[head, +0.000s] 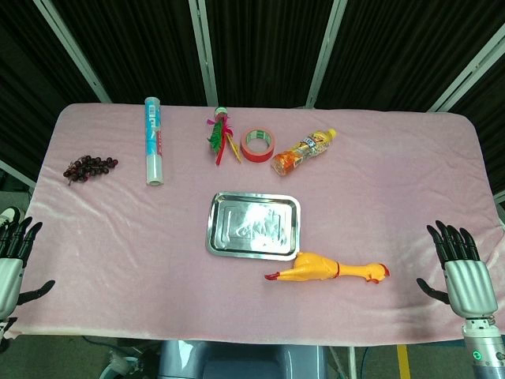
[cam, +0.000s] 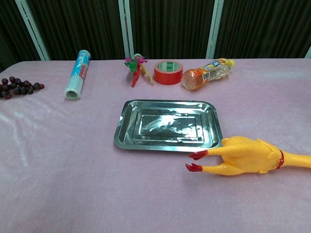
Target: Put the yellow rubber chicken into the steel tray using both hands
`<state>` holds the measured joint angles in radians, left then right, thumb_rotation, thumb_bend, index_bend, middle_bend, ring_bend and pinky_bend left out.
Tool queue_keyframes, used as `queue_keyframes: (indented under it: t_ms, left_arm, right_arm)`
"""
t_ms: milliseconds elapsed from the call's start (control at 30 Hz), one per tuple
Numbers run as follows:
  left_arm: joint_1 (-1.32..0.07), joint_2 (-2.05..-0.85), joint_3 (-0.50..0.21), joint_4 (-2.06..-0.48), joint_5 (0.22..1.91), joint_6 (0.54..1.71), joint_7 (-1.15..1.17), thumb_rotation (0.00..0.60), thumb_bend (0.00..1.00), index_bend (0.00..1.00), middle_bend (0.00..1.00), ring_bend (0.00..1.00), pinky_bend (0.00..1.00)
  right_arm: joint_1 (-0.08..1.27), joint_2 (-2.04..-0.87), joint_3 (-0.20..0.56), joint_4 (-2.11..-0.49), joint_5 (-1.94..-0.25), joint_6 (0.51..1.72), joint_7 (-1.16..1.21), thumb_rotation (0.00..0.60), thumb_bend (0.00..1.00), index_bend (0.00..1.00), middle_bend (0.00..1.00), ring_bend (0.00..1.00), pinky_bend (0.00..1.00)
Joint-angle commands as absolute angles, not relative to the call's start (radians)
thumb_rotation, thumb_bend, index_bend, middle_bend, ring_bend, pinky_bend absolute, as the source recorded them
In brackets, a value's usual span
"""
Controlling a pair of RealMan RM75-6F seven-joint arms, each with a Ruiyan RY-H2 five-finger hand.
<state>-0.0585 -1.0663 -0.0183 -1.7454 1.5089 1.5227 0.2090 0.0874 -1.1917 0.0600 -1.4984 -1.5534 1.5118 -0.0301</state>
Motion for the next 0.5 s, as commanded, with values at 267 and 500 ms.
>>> queue_keyframes:
  t_ms: [267, 500]
  left_arm:
    - [-0.062, -1.067, -0.017, -1.745, 1.517, 1.517, 0.206, 0.6, 0.02, 0.0, 0.0, 0.0, 0.0]
    - [-0.061, -1.062, -0.014, -1.741, 1.525, 1.516, 0.19, 0.6, 0.02, 0.0, 0.0, 0.0, 0.0]
  right_arm:
    - [0.092, -1.179, 0.05, -1.514, -1.563, 1.499, -0.033, 0.6, 0.18, 0.0, 0.02, 0.0, 0.01]
    - [0.108, -1.155, 0.028, -1.537, -1.577, 1.452, -0.006, 0.6, 0.18, 0.0, 0.02, 0.0, 0.01]
